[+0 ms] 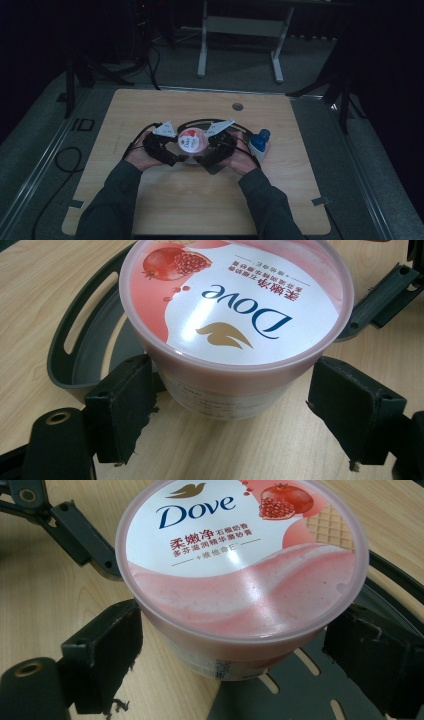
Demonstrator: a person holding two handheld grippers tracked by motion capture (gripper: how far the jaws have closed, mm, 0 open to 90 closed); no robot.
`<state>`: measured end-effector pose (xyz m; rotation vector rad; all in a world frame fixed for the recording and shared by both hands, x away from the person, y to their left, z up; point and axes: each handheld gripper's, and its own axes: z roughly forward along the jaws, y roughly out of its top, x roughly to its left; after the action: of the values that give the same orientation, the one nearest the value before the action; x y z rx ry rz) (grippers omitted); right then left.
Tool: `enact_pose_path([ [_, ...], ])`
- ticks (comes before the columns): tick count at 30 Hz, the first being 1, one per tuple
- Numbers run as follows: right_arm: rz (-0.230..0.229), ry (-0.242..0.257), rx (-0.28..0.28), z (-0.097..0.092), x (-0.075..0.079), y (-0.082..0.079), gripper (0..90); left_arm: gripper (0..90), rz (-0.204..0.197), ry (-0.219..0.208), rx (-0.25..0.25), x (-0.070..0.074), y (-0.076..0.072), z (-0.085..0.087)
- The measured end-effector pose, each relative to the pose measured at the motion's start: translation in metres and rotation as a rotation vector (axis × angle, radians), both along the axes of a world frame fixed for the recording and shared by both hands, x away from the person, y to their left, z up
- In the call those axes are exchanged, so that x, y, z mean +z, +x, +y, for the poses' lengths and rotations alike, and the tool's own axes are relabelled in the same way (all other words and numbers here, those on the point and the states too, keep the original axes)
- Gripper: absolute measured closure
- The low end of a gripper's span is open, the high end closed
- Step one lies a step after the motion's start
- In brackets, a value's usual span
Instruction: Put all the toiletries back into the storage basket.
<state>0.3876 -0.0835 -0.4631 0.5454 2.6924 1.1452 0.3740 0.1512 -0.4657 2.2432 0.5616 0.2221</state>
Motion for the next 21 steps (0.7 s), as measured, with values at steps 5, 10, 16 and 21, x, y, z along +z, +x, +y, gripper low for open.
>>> enact_pose_path([
  [5, 0.006, 0.002, -0.010, 0.001, -0.002, 0.006, 8.7, 18.8, -0.004, 0.012, 0.007, 0.000, 0.005, -0.001],
  [10, 0.012, 0.006, -0.016, 0.001, -0.002, 0.011, 8.8, 18.9, -0.003, 0.003, 0.011, -0.001, 0.010, 0.000],
  [16, 0.004, -0.003, -0.016, 0.003, -0.002, 0.017, 8.8, 18.9, -0.002, -0.013, 0.020, -0.004, 0.016, 0.002],
  [21, 0.005, -0.004, -0.018, 0.004, -0.004, 0.021, 8.9, 18.9, -0.003, 0.000, 0.020, -0.005, 0.020, 0.001],
])
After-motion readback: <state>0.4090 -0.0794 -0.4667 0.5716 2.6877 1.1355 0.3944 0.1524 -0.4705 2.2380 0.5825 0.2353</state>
